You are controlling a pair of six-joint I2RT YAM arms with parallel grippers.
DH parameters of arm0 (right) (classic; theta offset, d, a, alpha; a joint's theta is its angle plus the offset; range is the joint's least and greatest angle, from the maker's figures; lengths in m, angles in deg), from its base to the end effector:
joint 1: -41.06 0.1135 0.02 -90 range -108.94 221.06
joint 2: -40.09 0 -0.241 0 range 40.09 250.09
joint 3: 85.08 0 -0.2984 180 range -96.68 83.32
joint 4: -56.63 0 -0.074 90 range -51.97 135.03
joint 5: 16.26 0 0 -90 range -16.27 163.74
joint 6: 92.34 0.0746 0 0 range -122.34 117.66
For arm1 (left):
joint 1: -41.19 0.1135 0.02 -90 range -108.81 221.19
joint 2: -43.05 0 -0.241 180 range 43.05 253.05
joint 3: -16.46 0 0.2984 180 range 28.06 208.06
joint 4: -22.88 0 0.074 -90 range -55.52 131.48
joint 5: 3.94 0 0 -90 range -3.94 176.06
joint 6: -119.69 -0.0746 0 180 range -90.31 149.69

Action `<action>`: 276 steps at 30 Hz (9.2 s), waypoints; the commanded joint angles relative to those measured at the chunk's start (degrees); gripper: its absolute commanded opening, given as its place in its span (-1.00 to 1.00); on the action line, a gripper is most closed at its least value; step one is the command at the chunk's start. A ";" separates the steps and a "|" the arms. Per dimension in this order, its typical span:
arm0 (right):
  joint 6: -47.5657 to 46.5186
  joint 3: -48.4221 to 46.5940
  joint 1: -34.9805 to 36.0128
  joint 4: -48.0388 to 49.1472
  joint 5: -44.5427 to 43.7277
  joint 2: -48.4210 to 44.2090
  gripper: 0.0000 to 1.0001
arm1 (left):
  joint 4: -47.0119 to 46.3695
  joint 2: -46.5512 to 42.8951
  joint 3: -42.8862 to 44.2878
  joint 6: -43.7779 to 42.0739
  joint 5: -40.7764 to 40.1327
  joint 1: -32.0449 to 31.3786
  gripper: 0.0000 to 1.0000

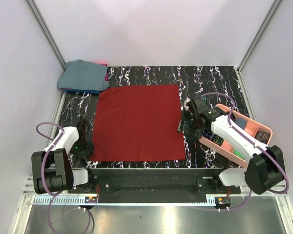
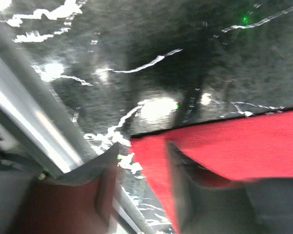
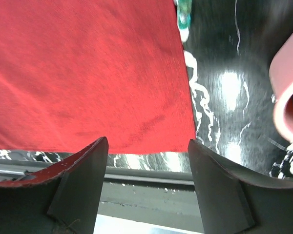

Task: Fold the napkin into a case and place the utensils inside
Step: Flatten out the crumpled napkin at the center of the board, then fold and flatten the napkin at the center of the board, then smooth out the rectangle-folded napkin from the folded napkin.

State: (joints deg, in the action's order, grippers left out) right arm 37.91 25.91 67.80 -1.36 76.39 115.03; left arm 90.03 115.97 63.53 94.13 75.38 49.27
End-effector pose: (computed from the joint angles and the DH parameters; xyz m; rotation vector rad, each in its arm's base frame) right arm 0.2838 0.1468 0.1820 0.3098 2.7413 0.4058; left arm 0.2060 0.0432 0.0667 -1.8190 2.4927 0.2924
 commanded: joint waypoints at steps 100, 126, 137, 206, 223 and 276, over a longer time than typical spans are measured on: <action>-25.85 -49.73 -1.49 -3.72 -2.97 5.37 -1.00 | -15.55 -13.71 52.61 -27.62 -12.29 -8.35 -1.00; -20.48 -67.43 -9.52 -6.79 13.87 51.65 -1.00 | -19.18 24.48 44.44 -24.28 8.48 -0.34 -1.00; -17.57 -26.03 -9.52 0.86 14.83 26.07 -1.00 | -9.85 2.42 19.93 -23.31 9.11 -0.34 -1.00; -15.02 -2.62 -9.51 9.57 9.74 28.69 -0.98 | -0.36 -2.88 6.02 -15.32 8.82 -2.63 -1.00; -15.02 -3.15 -9.43 9.57 9.65 28.60 -0.98 | 5.62 0.28 2.95 -8.90 8.22 -2.45 -1.00; -21.63 -37.33 -5.47 7.44 14.97 40.28 0.15 | -22.99 4.87 16.84 -30.60 25.29 -0.08 -0.66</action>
State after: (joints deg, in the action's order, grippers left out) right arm 14.57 -6.32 61.90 2.86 84.37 154.53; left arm 74.97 128.89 80.88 68.04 91.31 50.14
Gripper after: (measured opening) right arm 0.579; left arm 0.136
